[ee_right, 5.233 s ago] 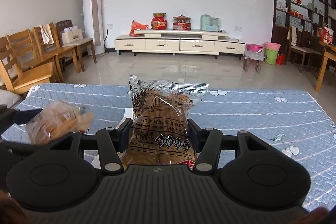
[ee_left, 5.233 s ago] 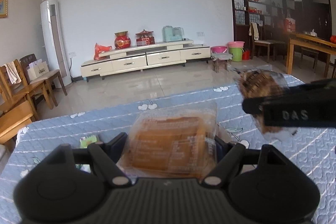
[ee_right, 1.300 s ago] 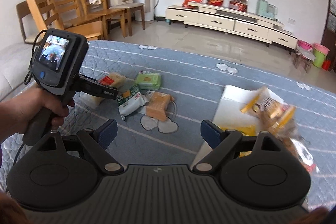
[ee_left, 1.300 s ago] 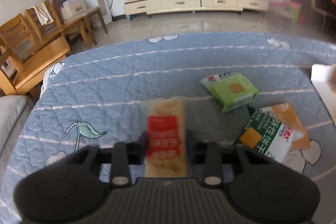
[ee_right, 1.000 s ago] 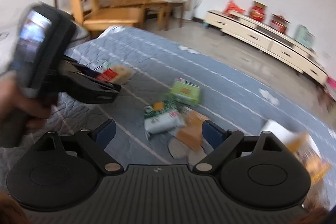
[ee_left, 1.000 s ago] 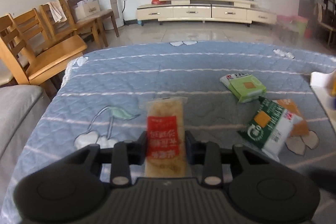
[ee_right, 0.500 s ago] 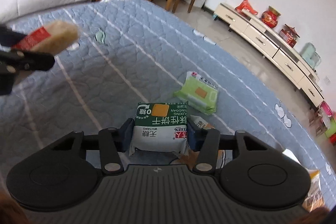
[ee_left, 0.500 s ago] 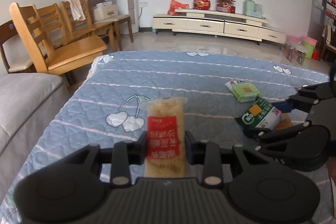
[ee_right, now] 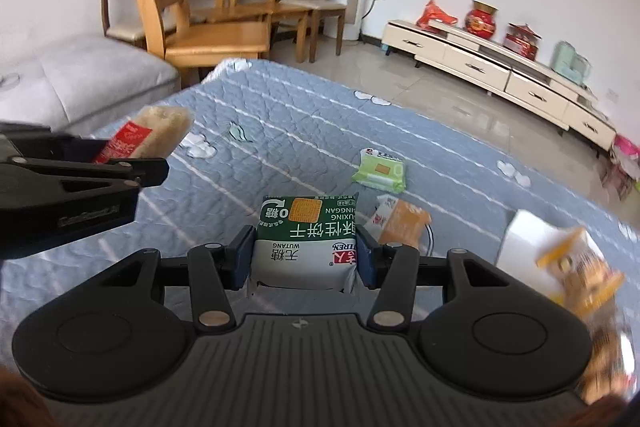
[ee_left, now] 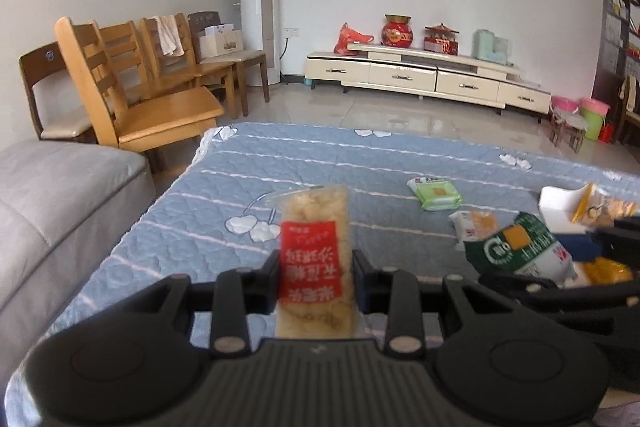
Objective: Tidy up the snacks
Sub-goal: 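Grasp the red-label bread pack with the left tool while the right tool grasps the green biscuit pack, then carry the red-label pack and green biscuit pack over the white tray with both tools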
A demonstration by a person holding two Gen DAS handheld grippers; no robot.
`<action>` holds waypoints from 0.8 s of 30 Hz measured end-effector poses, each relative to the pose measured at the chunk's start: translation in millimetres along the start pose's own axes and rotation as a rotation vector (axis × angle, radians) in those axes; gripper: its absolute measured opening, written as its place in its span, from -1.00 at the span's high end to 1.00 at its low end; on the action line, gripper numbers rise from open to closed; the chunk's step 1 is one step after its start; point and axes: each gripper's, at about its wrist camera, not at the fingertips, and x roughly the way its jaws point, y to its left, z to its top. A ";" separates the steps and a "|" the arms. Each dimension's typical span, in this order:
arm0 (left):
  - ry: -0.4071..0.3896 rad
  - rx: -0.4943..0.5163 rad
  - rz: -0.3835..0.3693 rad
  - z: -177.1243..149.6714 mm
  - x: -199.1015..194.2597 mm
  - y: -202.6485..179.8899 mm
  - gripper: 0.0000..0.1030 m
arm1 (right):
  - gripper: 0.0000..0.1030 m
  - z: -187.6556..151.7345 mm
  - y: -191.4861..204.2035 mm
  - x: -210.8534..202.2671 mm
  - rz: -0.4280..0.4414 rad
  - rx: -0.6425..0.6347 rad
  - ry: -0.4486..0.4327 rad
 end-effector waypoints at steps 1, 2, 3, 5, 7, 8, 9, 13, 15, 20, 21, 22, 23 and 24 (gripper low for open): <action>-0.001 -0.012 0.001 -1.3 -6.4 0.8 0.35 | -0.22 -2.4 1.0 -10.2 0.005 0.013 -0.005; -0.003 -0.021 0.008 -2.9 -12.7 1.4 0.35 | -0.22 -5.3 2.8 -20.7 0.002 0.022 -0.012; -0.004 -0.026 0.012 -4.3 -18.1 1.6 0.35 | -0.22 -7.5 4.2 -28.1 -0.004 0.032 -0.016; -0.008 -0.029 0.017 -7.4 -29.6 1.8 0.35 | -0.22 -12.9 8.2 -41.6 -0.006 0.043 -0.019; -0.015 -0.020 0.031 -11.1 -39.8 0.0 0.35 | -0.22 -19.6 9.9 -54.5 -0.019 0.064 -0.028; -0.017 -0.020 0.034 -12.7 -44.9 -0.3 0.35 | -0.22 -23.1 10.5 -61.7 -0.021 0.079 -0.031; -0.021 -0.023 0.031 -14.2 -50.0 0.1 0.35 | -0.22 -25.8 11.4 -66.7 -0.022 0.090 -0.033; -0.034 -0.039 0.026 -21.3 -69.6 1.1 0.35 | -0.22 -40.7 18.6 -95.2 -0.044 0.107 -0.051; -0.039 -0.029 0.022 -25.2 -78.3 -0.4 0.35 | -0.22 -43.6 19.3 -107.2 -0.057 0.104 -0.060; -0.046 -0.024 0.010 -28.2 -88.7 -3.9 0.35 | -0.22 -52.7 13.0 -129.8 -0.064 0.130 -0.070; -0.046 -0.023 0.008 -29.0 -90.6 -4.1 0.35 | -0.22 -54.6 12.8 -134.4 -0.064 0.135 -0.075; -0.048 -0.023 0.005 -30.0 -93.3 -5.7 0.35 | -0.22 -56.4 10.6 -137.2 -0.069 0.133 -0.078; -0.049 -0.021 0.001 -30.8 -95.5 -7.3 0.35 | -0.22 -58.0 10.8 -140.4 -0.076 0.129 -0.080; -0.051 -0.018 -0.003 -31.3 -97.1 -8.3 0.35 | -0.22 -58.8 10.0 -142.4 -0.080 0.128 -0.081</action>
